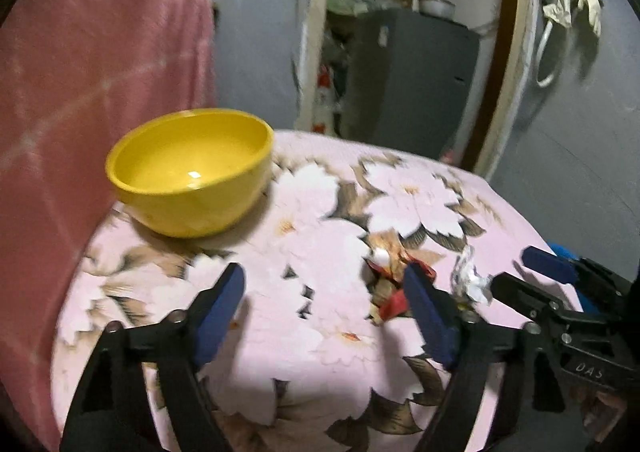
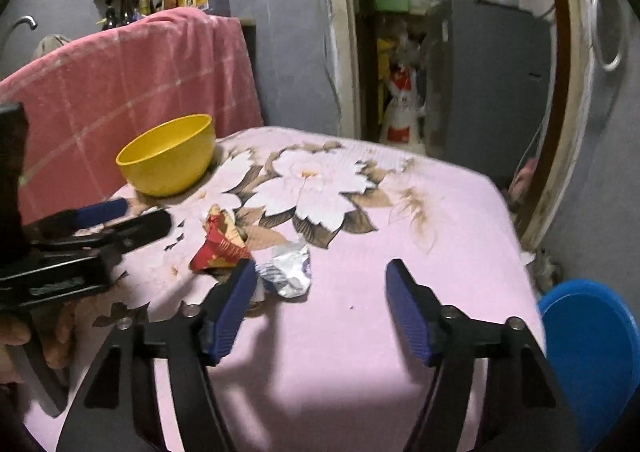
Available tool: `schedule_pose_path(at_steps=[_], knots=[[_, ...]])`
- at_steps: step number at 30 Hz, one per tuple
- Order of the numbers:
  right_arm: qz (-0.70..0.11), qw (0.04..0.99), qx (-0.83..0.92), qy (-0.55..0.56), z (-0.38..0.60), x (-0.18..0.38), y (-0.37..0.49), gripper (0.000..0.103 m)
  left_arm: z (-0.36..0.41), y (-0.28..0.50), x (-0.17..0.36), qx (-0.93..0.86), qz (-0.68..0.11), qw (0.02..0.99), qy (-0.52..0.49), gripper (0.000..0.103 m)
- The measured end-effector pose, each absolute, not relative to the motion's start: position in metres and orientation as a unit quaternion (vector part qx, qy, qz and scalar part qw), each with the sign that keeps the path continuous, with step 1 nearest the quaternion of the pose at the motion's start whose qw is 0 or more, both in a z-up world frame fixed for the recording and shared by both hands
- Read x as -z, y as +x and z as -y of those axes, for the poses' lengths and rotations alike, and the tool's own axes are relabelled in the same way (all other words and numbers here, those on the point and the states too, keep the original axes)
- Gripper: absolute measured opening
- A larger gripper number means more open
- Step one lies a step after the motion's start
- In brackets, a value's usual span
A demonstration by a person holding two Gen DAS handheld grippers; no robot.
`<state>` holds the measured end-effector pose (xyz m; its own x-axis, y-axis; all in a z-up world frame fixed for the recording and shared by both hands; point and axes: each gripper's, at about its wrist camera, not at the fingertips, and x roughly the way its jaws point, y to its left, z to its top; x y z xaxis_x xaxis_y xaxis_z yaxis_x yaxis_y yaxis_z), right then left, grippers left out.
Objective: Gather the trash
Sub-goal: 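Grasp a red-brown wrapper with the left tool while the right tool grasps a silver foil wrapper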
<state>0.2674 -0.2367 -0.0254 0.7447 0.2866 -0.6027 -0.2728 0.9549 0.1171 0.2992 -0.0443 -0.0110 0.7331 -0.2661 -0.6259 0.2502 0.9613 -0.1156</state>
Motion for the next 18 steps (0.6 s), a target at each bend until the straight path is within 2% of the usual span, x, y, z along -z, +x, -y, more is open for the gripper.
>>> schedule_pose_path(at_steps=[2,5,10,16,18], knots=[[-0.334,0.929,-0.16,0.014,0.236,0.028,0.269,0.057,0.045,0.305,0.013,0.159,-0.351,0.922,-0.027,0.071],[-0.352,0.92,-0.174,0.014,0.233,0.032,0.274,0.045,0.045,0.31,0.012,0.182,-0.354,0.916,-0.047,0.07],[-0.384,0.904,-0.188,0.016,0.23,0.037,0.284,0.037,0.054,0.319,0.014,0.207,-0.377,0.902,-0.048,0.069],[-0.398,0.898,-0.186,0.016,0.23,0.04,0.287,0.031,0.058,0.328,0.016,0.231,-0.394,0.887,-0.067,0.056],[-0.402,0.896,-0.185,0.014,0.23,0.041,0.288,0.026,0.058,0.329,0.016,0.24,-0.397,0.882,-0.077,0.044]])
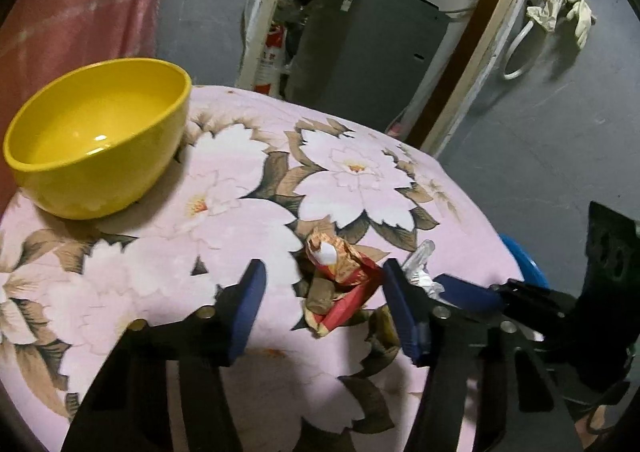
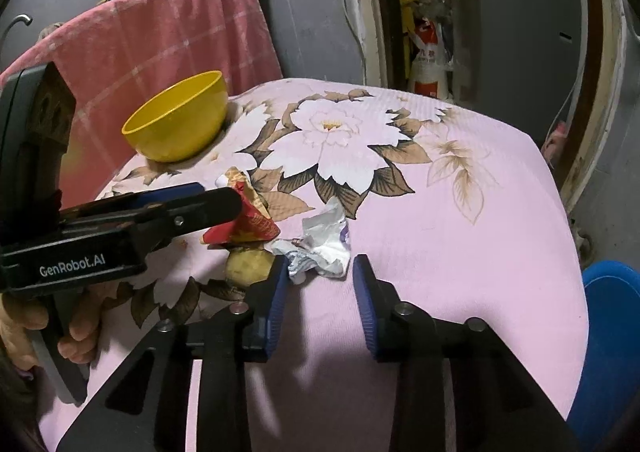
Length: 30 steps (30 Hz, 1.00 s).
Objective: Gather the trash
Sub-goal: 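Grasp a red-brown wrapper with the left tool while the right tool grasps a silver foil wrapper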
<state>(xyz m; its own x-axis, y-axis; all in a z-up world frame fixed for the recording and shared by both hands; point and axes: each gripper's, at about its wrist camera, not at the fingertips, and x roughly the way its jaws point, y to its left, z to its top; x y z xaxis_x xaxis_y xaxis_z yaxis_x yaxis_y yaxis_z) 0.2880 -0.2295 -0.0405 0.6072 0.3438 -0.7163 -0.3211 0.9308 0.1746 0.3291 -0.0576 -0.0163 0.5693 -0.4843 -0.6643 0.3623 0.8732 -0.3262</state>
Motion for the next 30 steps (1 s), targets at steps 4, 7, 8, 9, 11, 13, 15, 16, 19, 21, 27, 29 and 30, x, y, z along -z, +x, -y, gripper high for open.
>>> schedule_pose_path(at_steps=[4,7,8,9,11,13,15,16,19,21,27,29,30], knots=[[-0.402,0.897,-0.182,0.006,0.228,0.041,0.287,0.02,0.052,0.333,0.018,0.266,-0.403,0.867,-0.119,0.025],[-0.4,0.898,-0.182,0.011,0.229,0.04,0.287,0.013,0.053,0.33,0.015,0.273,-0.4,0.867,-0.116,0.005],[-0.397,0.899,-0.182,0.014,0.231,0.04,0.286,0.012,0.054,0.33,0.016,0.269,-0.406,0.866,-0.111,0.003],[-0.396,0.9,-0.182,0.015,0.231,0.04,0.286,0.011,0.054,0.329,0.015,0.269,-0.405,0.867,-0.108,0.003],[-0.391,0.902,-0.18,0.02,0.233,0.039,0.285,0.01,0.055,0.327,0.013,0.271,-0.401,0.869,-0.105,0.003],[-0.384,0.906,-0.178,0.023,0.234,0.038,0.283,0.009,0.054,0.325,0.013,0.273,-0.398,0.87,-0.104,0.003],[-0.375,0.911,-0.173,0.024,0.235,0.036,0.281,0.009,0.055,0.323,0.014,0.272,-0.395,0.872,-0.102,0.002],[-0.368,0.914,-0.17,0.025,0.236,0.034,0.279,0.009,0.055,0.321,0.013,0.273,-0.392,0.873,-0.1,0.002],[-0.35,0.922,-0.163,0.029,0.24,0.031,0.273,0.009,0.056,0.314,0.011,0.269,-0.378,0.881,-0.096,0.001],[-0.337,0.927,-0.161,0.031,0.242,0.028,0.27,0.009,0.057,0.309,0.009,0.26,-0.359,0.892,-0.091,0.001],[-0.279,0.946,-0.161,0.039,0.249,0.018,0.253,0.009,0.059,0.284,-0.004,0.236,-0.3,0.921,-0.078,0.001],[-0.252,0.953,-0.164,0.048,0.254,0.013,0.244,0.009,0.063,0.275,-0.009,0.227,-0.283,0.93,-0.066,0.001],[-0.235,0.957,-0.162,0.056,0.258,0.01,0.239,0.009,0.066,0.27,-0.012,0.226,-0.272,0.933,-0.061,0.001]])
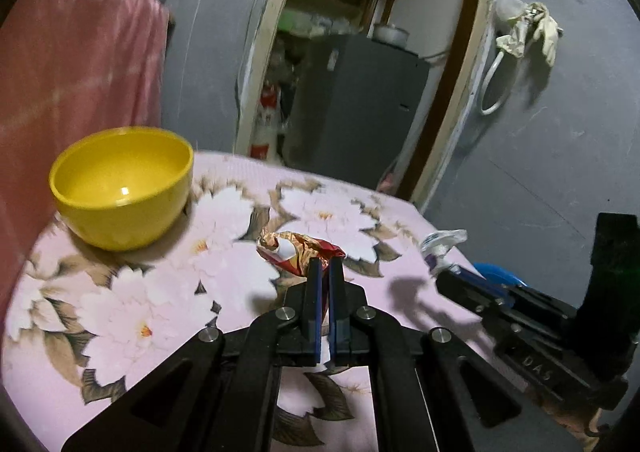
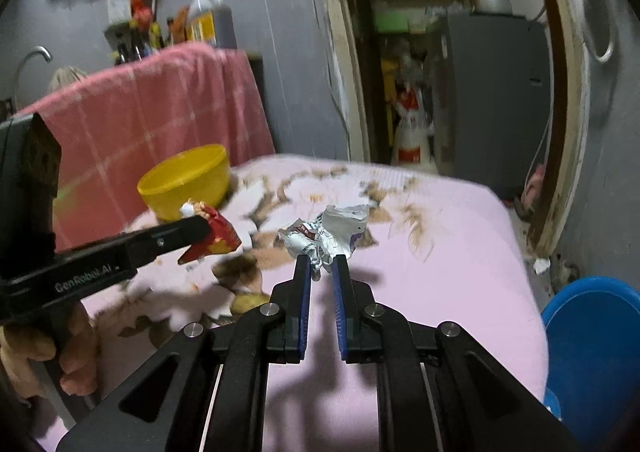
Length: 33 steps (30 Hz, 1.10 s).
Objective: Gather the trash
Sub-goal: 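Grasp a red-brown wrapper with the left tool while the right tool grasps a silver foil wrapper, then carry both wrappers to the blue basin and open both tools to drop them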
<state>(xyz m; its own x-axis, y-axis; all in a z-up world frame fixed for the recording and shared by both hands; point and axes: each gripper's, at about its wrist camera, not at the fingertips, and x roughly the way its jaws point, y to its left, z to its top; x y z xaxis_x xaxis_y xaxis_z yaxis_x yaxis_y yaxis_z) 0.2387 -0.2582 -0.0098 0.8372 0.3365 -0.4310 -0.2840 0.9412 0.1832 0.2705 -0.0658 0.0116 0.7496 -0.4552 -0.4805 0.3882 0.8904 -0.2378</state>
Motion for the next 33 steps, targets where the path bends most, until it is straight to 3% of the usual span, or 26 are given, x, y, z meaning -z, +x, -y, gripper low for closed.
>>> schedule_pose_path(at_steps=[7,23,33], knots=[[-0.147,0.98,-0.119,0.068,0.285,-0.011,0.207,0.009,0.094,0.238,-0.038,0.251,-0.193,0.948,-0.034,0.001],[-0.028,0.997,-0.046,0.057,0.32,-0.041,0.161,0.009,0.131,0.208,-0.074,0.301,-0.129,0.945,-0.013,0.001],[-0.045,0.994,0.05,0.092,0.383,-0.037,0.156,0.009,0.212,0.214,-0.083,0.37,-0.148,0.917,0.0,0.001]])
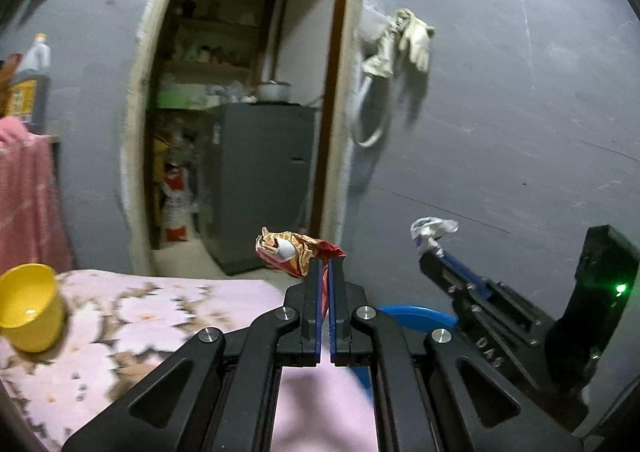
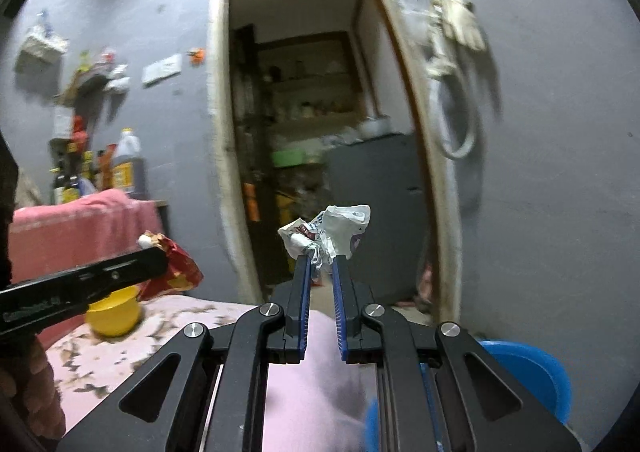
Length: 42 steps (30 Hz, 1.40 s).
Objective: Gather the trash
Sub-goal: 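Carry both wrappers to the blue basin and open both tools to drop them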
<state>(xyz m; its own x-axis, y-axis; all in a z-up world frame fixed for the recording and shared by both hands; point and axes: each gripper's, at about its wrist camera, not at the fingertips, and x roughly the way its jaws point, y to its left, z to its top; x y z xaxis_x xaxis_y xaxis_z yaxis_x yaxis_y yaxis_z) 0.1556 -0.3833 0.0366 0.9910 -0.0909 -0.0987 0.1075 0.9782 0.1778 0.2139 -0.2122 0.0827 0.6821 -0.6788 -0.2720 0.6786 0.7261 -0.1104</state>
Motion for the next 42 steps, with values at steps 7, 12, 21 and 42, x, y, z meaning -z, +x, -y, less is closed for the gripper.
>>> schedule_pose_path(at_steps=[7,12,21,42], knots=[[-0.107,0.978,0.114,0.14,0.435,-0.02,0.163,0.01,0.273,0.237,-0.074,0.411,-0.214,0.886,-0.009,0.001],[-0.157,0.964,0.135,0.169,0.46,-0.006,0.171,0.012,0.309,0.256,-0.057,0.422,-0.267,0.866,-0.002,0.001],[-0.212,0.938,0.153,0.227,0.495,0.015,0.174,0.014,0.352,0.28,-0.022,0.441,-0.358,0.823,0.004,0.002],[-0.209,0.937,0.162,0.229,0.499,0.012,0.176,0.038,0.336,0.271,-0.016,0.379,-0.338,0.861,0.028,0.049]])
